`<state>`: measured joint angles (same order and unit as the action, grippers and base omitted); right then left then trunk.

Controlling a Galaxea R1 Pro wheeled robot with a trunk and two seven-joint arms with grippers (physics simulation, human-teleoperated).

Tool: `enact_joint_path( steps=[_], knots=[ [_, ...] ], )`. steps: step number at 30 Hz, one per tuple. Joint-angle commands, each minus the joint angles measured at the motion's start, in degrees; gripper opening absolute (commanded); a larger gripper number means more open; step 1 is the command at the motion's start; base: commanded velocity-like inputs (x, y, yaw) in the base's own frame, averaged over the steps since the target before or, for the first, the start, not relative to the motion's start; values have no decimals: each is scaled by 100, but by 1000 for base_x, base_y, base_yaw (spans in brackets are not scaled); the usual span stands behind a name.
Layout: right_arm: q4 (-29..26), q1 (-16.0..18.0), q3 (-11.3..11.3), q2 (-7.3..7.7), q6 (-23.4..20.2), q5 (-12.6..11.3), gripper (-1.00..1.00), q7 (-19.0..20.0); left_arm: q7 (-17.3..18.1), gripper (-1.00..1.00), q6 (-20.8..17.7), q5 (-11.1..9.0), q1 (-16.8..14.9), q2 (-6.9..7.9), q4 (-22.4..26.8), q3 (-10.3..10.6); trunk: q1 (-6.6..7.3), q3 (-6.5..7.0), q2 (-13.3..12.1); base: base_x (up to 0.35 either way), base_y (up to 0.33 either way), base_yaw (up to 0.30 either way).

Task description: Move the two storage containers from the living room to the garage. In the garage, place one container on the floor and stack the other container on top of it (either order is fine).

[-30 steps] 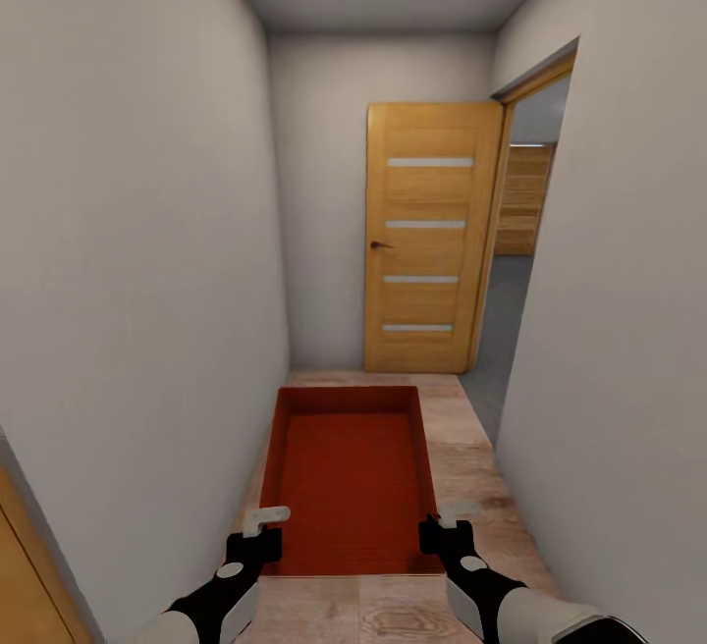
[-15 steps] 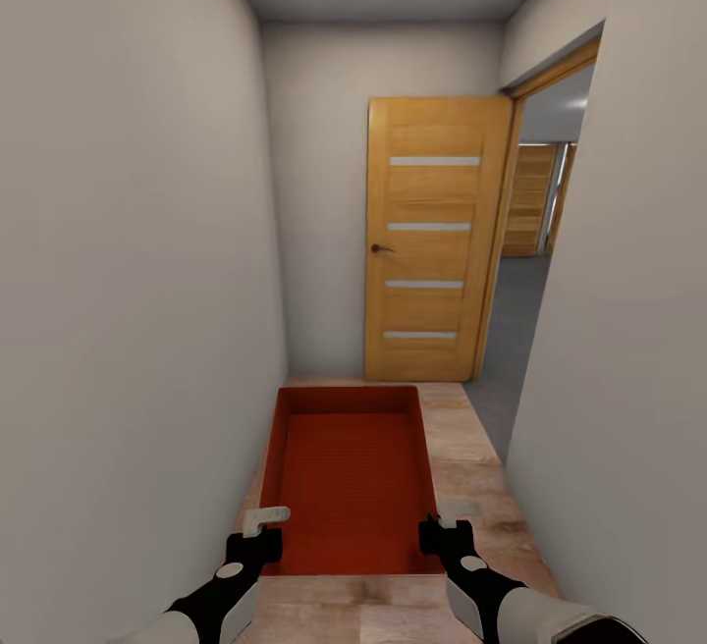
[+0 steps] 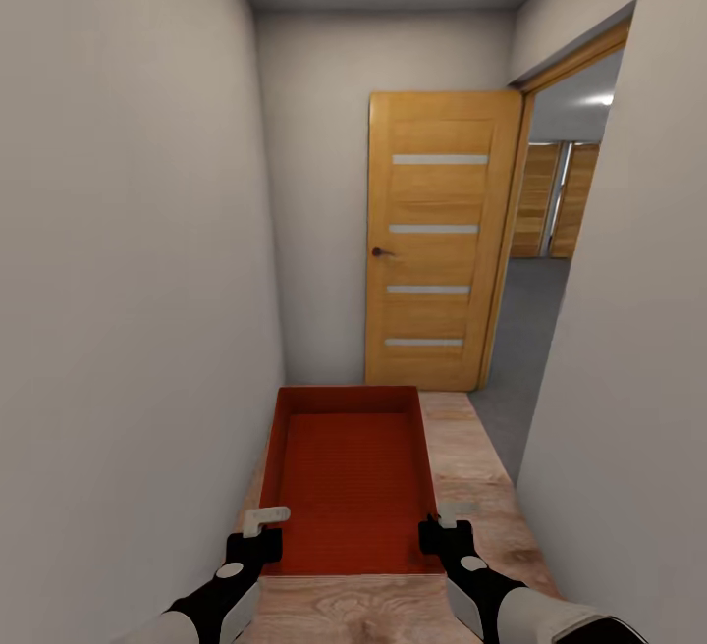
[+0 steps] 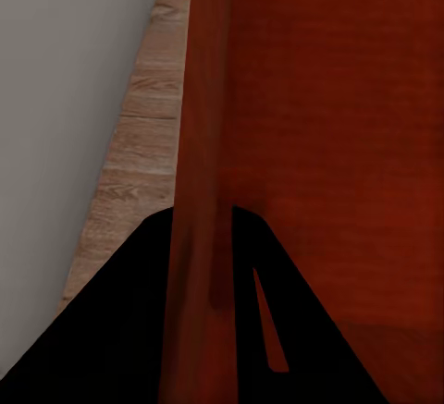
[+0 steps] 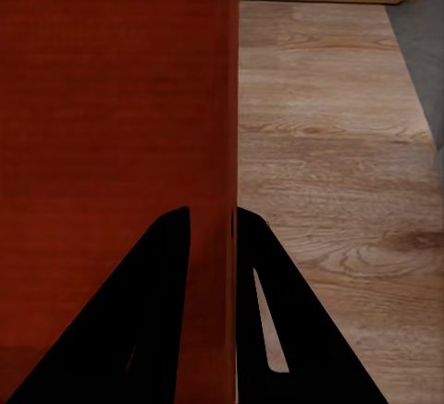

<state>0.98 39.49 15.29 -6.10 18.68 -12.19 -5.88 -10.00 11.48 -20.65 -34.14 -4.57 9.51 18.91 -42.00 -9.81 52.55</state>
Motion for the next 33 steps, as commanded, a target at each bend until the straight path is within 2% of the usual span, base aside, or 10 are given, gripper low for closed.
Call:
enact_joint_path(
  steps=[1, 33],
  knots=[
    [7, 6, -395, -5, -4, 76, -100, 15, -63, -100, 18, 26, -5, 79, 16, -142, -4, -8, 5, 322, 0, 0],
    [7, 6, -395, -5, -2, 76, -100, 15, -63, -100, 21, 26, -5, 79, 16, -142, -4, -8, 5, 322, 0, 0]
  ],
)
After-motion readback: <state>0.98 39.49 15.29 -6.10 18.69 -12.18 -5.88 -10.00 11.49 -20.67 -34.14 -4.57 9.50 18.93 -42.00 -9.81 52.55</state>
